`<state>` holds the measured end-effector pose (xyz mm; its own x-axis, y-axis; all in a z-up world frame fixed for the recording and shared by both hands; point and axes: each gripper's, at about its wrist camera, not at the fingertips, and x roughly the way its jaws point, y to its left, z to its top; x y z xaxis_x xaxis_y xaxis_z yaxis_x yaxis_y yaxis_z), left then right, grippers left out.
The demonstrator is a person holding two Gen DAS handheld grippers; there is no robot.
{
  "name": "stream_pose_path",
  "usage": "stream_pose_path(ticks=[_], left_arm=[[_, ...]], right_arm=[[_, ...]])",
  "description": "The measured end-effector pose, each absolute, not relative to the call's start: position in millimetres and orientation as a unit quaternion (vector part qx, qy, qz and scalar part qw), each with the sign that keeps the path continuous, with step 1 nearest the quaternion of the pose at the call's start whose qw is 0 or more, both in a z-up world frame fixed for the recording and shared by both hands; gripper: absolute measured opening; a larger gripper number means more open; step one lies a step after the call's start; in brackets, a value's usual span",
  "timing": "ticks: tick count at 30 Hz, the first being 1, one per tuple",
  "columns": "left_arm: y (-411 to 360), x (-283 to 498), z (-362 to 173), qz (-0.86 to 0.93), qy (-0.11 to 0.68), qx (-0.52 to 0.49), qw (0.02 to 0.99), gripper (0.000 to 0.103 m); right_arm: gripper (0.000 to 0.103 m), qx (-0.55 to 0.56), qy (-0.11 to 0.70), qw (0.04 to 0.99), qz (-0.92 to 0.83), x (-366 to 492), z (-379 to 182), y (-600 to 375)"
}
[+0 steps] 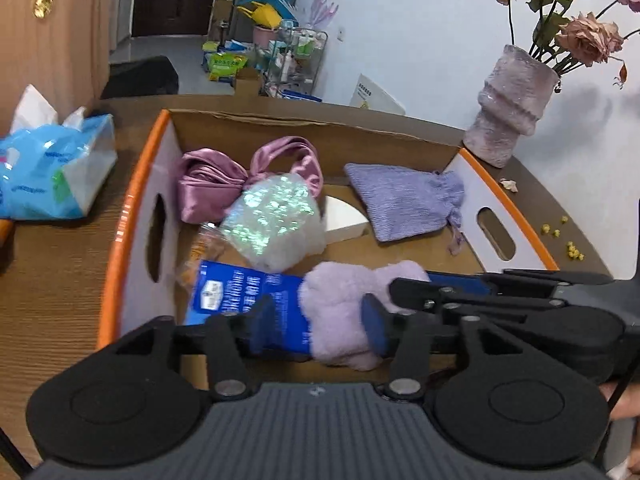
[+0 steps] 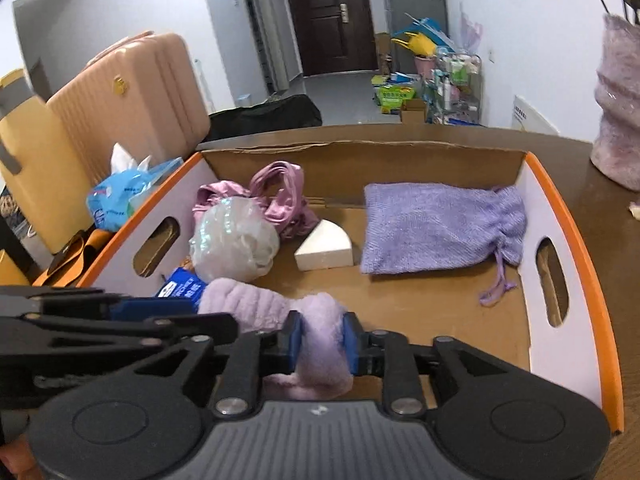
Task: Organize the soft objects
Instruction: 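Carry the fuzzy hair band into the red box and open both grippers, then withdraw both grippers from the box back over the table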
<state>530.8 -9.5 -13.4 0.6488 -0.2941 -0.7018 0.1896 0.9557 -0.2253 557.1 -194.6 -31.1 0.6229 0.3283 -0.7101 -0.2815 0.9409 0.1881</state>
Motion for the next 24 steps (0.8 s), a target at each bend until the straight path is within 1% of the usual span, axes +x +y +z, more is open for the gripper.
stream_pose_path(ticks=[1, 3, 8, 10, 11, 12, 13, 15, 16, 17, 19, 24], left_arm=[[-10.7, 528.6, -9.3, -0.134, 0.39, -0.065, 0.909, 0.054], [-9.0, 521.9, 4.7, -0.137, 0.377, -0.063, 0.914, 0.058], [1.0, 481.8, 60.5, -0.131, 0.317, -0.028, 0.939, 0.061], [5.7, 456.8, 84.4, -0.123, 0.279, -0.016, 0.952, 0.068], [7.8, 444.2, 93.7, -0.115, 0.259, -0.012, 0.959, 0.071], [9.5, 429.9, 102.1, -0.103, 0.235, -0.008, 0.966, 0.077], [10.9, 412.0, 109.5, -0.09, 0.204, -0.002, 0.975, 0.083], [12.0, 377.5, 114.1, -0.065, 0.137, 0.01, 0.988, 0.087], [11.4, 365.2, 114.5, -0.057, 0.115, 0.017, 0.992, 0.087], [10.0, 351.7, 114.8, -0.051, 0.096, 0.029, 0.994, 0.088], [5.9, 334.2, 115.0, -0.044, 0.081, 0.046, 0.995, 0.09], [2.1, 309.8, 120.7, -0.041, 0.067, 0.039, 0.996, 0.09]], right_arm=[[0.029, 0.034, 0.401, 0.9, 0.168, 554.3, -27.5, -198.5], [0.038, 0.032, 0.392, 0.904, 0.166, 546.7, -14.5, -204.9], [0.042, 0.01, 0.341, 0.928, 0.151, 508.7, 43.9, -227.5], [0.047, 0.002, 0.311, 0.94, 0.142, 486.4, 70.3, -236.9], [0.053, -0.003, 0.296, 0.945, 0.139, 475.0, 80.3, -240.3], [0.061, -0.006, 0.276, 0.951, 0.14, 460.8, 89.5, -244.0], [0.066, -0.008, 0.247, 0.958, 0.143, 442.3, 97.1, -248.3], [0.083, -0.016, 0.185, 0.972, 0.147, 408.1, 104.2, -255.9], [0.087, -0.021, 0.149, 0.978, 0.142, 391.0, 104.6, -258.1], [0.089, -0.029, 0.119, 0.983, 0.135, 376.0, 104.7, -259.8], [0.089, -0.043, 0.092, 0.987, 0.123, 356.9, 105.3, -260.6], [0.089, -0.015, 0.075, 0.989, 0.129, 330.3, 117.1, -268.5]])
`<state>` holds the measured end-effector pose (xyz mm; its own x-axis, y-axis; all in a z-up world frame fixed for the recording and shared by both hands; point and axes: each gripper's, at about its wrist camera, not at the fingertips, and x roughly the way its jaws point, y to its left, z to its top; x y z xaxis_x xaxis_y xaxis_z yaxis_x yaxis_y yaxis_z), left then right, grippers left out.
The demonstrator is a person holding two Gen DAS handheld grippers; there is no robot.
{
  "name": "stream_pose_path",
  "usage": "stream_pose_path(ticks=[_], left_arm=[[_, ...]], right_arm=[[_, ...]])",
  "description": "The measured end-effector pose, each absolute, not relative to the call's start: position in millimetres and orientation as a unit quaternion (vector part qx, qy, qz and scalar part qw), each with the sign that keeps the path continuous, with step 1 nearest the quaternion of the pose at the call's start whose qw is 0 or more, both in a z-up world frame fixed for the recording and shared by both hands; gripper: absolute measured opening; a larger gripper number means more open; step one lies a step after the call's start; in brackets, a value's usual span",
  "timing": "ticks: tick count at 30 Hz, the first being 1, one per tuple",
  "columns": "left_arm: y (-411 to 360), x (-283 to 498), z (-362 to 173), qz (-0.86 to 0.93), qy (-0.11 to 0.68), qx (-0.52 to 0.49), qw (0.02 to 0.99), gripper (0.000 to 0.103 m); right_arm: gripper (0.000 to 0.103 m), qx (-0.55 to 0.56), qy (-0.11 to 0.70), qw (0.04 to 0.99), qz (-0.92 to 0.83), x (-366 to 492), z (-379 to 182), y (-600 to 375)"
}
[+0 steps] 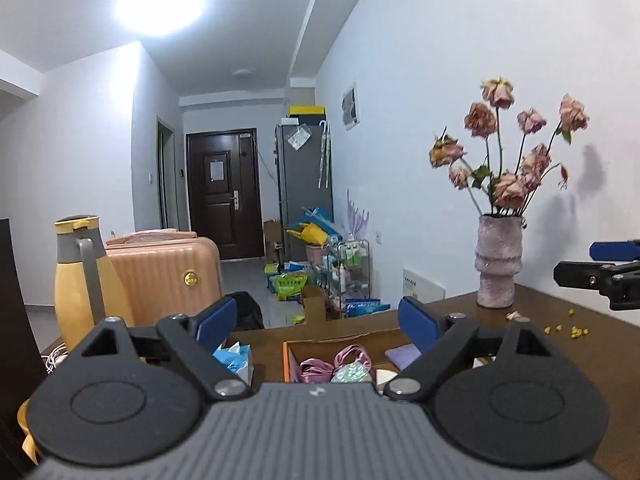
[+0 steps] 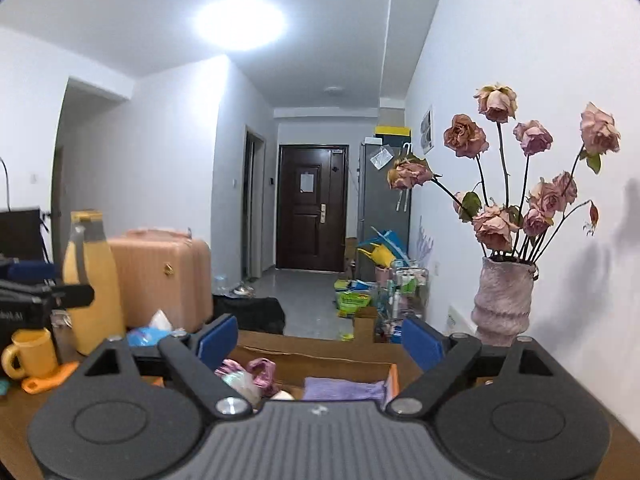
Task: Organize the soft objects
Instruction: 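Withdraw both grippers from the box back over the table, then close both grippers together on the brown-and-cream rectangular sponge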
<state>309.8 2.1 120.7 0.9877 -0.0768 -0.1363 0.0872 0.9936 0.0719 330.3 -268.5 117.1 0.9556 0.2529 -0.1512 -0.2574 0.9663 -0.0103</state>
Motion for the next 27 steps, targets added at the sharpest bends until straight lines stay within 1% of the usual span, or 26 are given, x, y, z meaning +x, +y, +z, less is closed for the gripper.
stream_pose_path(ticks=[3, 6, 8, 9, 11, 16, 20, 23, 27], left_arm=[[2.8, 294.0, 120.9, -0.031, 0.055, 0.04, 0.997, 0.091], [9.3, 271.1, 111.3, -0.015, 0.052, 0.033, 0.998, 0.093], [10.9, 250.2, 98.8, -0.013, 0.051, 0.032, 0.998, 0.095], [11.0, 238.0, 90.6, -0.018, 0.047, 0.032, 0.998, 0.098], [10.5, 220.3, 76.7, -0.01, 0.05, 0.027, 0.998, 0.098], [15.5, 174.5, 34.0, -0.015, 0.093, -0.012, 0.995, 0.099], [16.4, 174.3, 13.6, -0.035, 0.149, -0.02, 0.988, 0.099], [17.9, 184.6, 7.7, -0.034, 0.158, -0.024, 0.987, 0.099], [25.1, 208.9, 1.4, -0.043, 0.181, -0.054, 0.981, 0.099]], right_arm=[[0.089, -0.018, 0.069, 0.99, 0.123, 318.2, 118.1, -267.2], [0.089, -0.014, 0.074, 0.991, 0.112, 296.3, 105.5, -264.9], [0.089, -0.01, 0.074, 0.991, 0.113, 273.5, 90.6, -264.1], [0.089, -0.012, 0.074, 0.99, 0.116, 260.6, 81.5, -262.7], [0.089, -0.017, 0.071, 0.991, 0.115, 234.0, 62.3, -258.3], [0.089, -0.013, 0.086, 0.988, 0.127, 177.9, 14.2, -251.7], [0.089, 0.01, 0.135, 0.981, 0.137, 172.1, -7.6, -250.5], [0.089, 0.005, 0.14, 0.982, 0.123, 180.2, -8.4, -247.0], [0.088, 0.012, 0.152, 0.98, 0.129, 203.8, -6.3, -242.7]])
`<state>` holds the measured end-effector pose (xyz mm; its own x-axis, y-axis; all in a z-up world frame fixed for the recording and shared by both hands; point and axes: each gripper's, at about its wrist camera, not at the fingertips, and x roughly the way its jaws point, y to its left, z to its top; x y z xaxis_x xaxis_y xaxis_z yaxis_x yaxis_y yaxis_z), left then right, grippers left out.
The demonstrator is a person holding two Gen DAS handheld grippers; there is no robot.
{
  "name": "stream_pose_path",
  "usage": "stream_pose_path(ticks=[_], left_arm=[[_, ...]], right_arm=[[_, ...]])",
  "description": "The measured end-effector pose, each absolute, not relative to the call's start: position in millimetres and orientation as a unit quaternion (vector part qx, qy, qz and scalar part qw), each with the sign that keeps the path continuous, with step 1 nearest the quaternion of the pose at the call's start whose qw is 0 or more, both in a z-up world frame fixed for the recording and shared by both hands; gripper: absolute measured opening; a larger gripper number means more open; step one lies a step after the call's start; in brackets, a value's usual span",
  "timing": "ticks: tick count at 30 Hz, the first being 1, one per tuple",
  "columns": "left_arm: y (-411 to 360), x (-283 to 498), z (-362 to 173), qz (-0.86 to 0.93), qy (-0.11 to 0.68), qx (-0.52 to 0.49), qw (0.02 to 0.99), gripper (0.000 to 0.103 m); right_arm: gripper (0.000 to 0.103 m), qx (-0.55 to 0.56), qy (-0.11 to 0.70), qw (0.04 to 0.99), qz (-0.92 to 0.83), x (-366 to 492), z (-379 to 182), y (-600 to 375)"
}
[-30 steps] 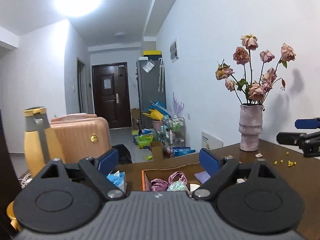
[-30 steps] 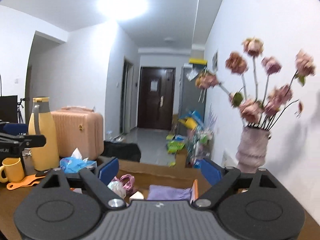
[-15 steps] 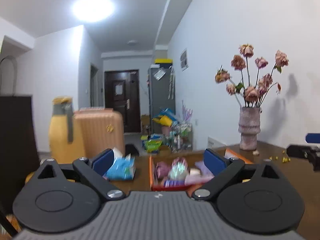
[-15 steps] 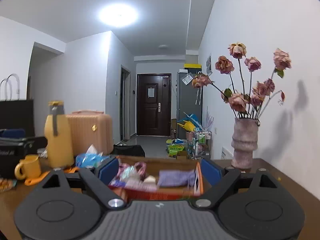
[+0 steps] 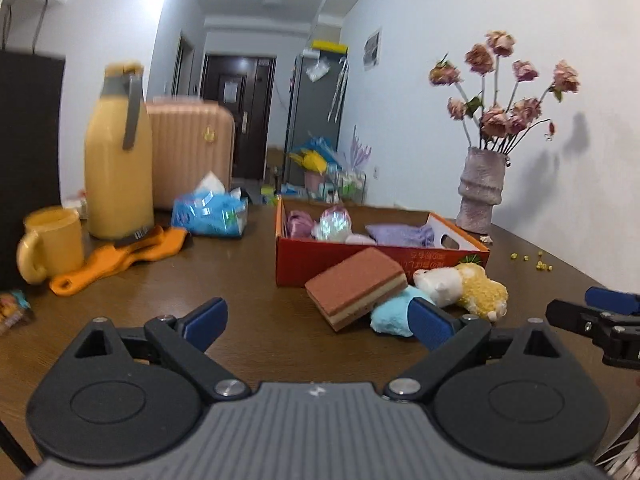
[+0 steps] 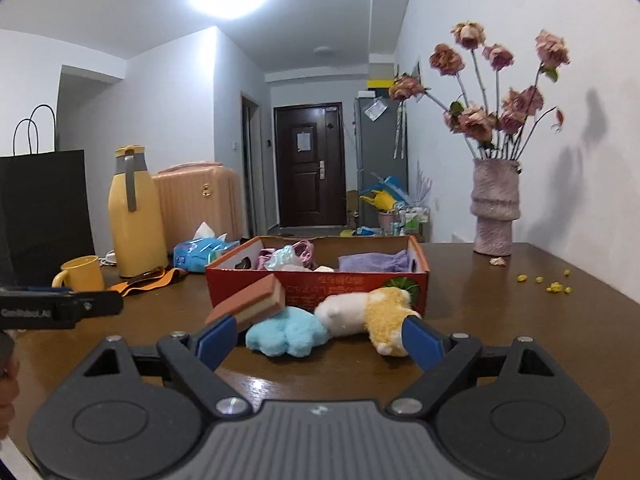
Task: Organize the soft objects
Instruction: 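Close both grippers together on the brown-and-cream rectangular sponge, then carry the sponge into the red box and open both grippers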
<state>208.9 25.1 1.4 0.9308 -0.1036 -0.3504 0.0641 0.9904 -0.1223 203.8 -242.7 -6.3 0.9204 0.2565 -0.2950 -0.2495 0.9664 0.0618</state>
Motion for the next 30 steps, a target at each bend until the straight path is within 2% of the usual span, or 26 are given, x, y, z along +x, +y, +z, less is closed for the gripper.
stream_pose_path(ticks=[3, 7, 9, 12, 13, 15, 16, 17, 21, 27, 30], left_arm=[[32.5, 241.9, -4.7, -0.052, 0.21, -0.093, 0.972, 0.094], [40.0, 300.9, -14.3, -0.068, 0.246, -0.134, 0.958, 0.075], [43.4, 332.1, -20.1, -0.085, 0.269, -0.157, 0.947, 0.071], [50.0, 368.5, -31.3, -0.102, 0.306, -0.203, 0.925, 0.064], [52.5, 380.0, -36.1, -0.11, 0.316, -0.217, 0.917, 0.059], [57.4, 393.4, -43.8, -0.109, 0.337, -0.24, 0.904, 0.052], [61.6, 398.6, -49.1, -0.116, 0.346, -0.256, 0.895, 0.042], [65.0, 400.6, -52.5, -0.124, 0.349, -0.272, 0.888, 0.038], [72.3, 400.7, -53.3, -0.13, 0.347, -0.297, 0.88, 0.028], [55.8, 353.4, -16.1, -0.155, 0.308, -0.266, 0.9, 0.027], [40.3, 312.6, -3.1, -0.177, 0.294, -0.243, 0.907, 0.027]], right_arm=[[0.083, 0.01, 0.166, 0.976, 0.145, 231.1, -6.2, -233.3], [0.072, 0.018, 0.191, 0.967, 0.167, 286.7, -7.0, -214.8], [0.06, 0.032, 0.208, 0.961, 0.178, 318.1, -8.1, -206.8], [0.052, 0.056, 0.232, 0.952, 0.193, 365.2, -12.6, -193.9], [0.049, 0.062, 0.247, 0.947, 0.198, 379.5, -15.7, -189.1], [0.034, 0.078, 0.269, 0.937, 0.209, 400.9, -23.6, -181.5], [0.029, 0.082, 0.279, 0.933, 0.211, 408.5, -27.7, -178.4], [0.026, 0.086, 0.284, 0.931, 0.211, 413.5, -31.8, -175.8], [0.024, 0.089, 0.277, 0.933, 0.209, 411.5, -33.7, -174.7], [0.023, 0.075, 0.237, 0.943, 0.22, 356.4, -3.0, -191.8], [0.023, 0.106, 0.24, 0.939, 0.22, 314.0, 1.1, -217.0]])
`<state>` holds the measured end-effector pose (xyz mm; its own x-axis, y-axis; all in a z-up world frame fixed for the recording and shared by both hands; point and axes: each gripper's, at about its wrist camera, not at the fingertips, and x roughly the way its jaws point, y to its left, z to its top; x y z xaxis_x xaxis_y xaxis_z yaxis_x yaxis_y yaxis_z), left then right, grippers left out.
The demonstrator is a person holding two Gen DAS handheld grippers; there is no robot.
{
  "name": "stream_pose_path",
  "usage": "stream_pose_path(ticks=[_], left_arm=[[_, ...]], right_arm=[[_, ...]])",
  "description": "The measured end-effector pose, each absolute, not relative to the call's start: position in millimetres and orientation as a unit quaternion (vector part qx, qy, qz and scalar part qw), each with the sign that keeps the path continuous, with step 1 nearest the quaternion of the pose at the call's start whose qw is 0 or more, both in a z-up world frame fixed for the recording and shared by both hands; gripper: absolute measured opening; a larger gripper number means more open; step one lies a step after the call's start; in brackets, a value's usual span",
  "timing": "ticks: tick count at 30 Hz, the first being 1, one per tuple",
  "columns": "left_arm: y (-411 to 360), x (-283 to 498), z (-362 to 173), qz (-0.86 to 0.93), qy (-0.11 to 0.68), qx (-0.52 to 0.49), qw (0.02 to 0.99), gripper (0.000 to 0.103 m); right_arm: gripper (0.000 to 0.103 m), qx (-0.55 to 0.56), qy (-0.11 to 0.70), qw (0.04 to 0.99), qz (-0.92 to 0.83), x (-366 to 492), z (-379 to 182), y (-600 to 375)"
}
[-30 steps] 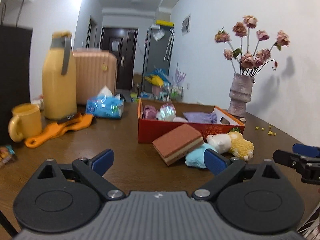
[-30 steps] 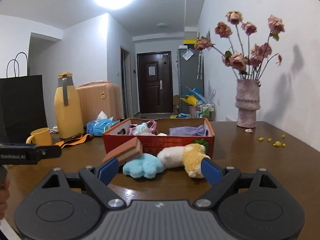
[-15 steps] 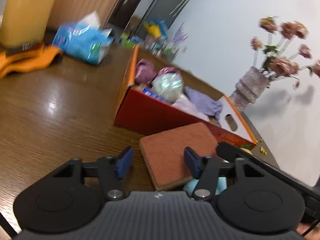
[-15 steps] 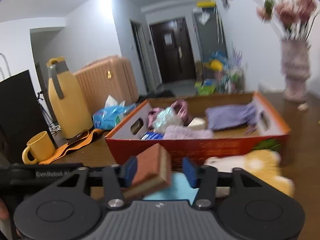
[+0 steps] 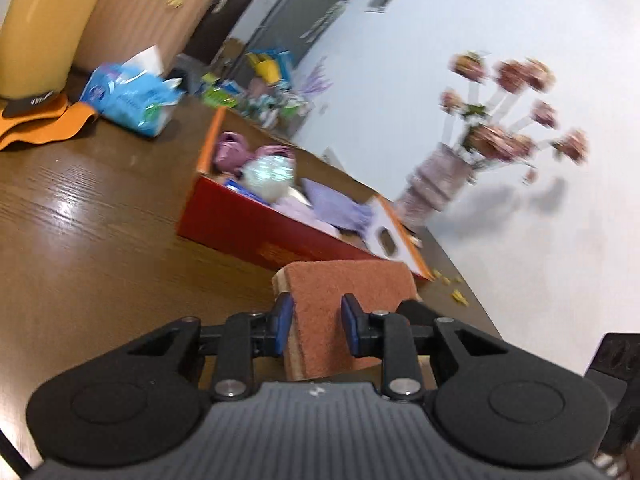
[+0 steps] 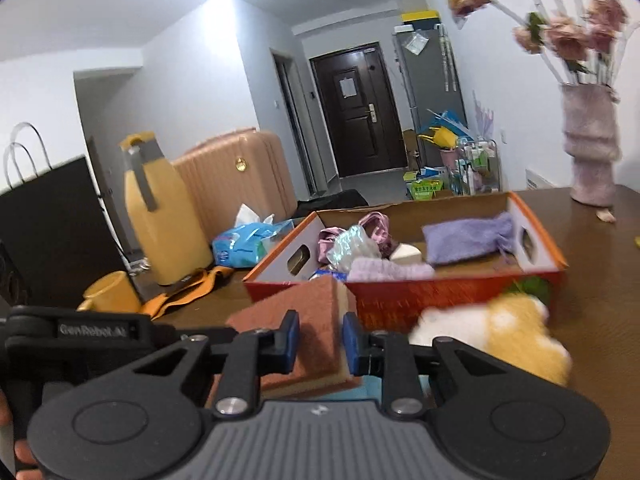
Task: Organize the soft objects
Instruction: 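Carry the sponge into the red box and open both grippers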
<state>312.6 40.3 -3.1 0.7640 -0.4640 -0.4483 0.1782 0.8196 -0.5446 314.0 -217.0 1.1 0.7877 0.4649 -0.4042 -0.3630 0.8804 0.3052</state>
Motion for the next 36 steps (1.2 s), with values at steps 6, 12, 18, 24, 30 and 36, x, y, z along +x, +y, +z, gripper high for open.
stream_pose_path(ticks=[6, 12, 18, 24, 30, 36], left_arm=[[0.9, 249.6, -19.0, -0.195, 0.339, -0.196, 0.899, 0.027], [-9.3, 239.4, -44.7, -0.187, 0.382, -0.198, 0.883, 0.028], [-6.7, 229.9, -43.6, -0.194, 0.372, -0.201, 0.886, 0.05], [-12.5, 237.1, -50.6, -0.213, 0.392, -0.199, 0.873, 0.042], [-13.2, 241.4, -51.7, -0.212, 0.395, -0.197, 0.872, 0.037], [-17.2, 249.7, -35.5, -0.222, 0.377, -0.198, 0.877, 0.034]], right_arm=[[0.023, 0.159, 0.286, 0.925, 0.19, 236.0, -29.6, -253.0], [0.026, 0.194, 0.327, 0.907, 0.181, 210.7, -57.8, -273.5], [0.027, 0.203, 0.31, 0.911, 0.181, 207.9, -54.8, -276.5], [0.028, 0.201, 0.326, 0.906, 0.18, 220.1, -60.3, -270.8], [0.027, 0.187, 0.329, 0.906, 0.187, 226.1, -59.1, -270.6], [0.026, 0.185, 0.308, 0.915, 0.181, 231.2, -43.5, -273.5]])
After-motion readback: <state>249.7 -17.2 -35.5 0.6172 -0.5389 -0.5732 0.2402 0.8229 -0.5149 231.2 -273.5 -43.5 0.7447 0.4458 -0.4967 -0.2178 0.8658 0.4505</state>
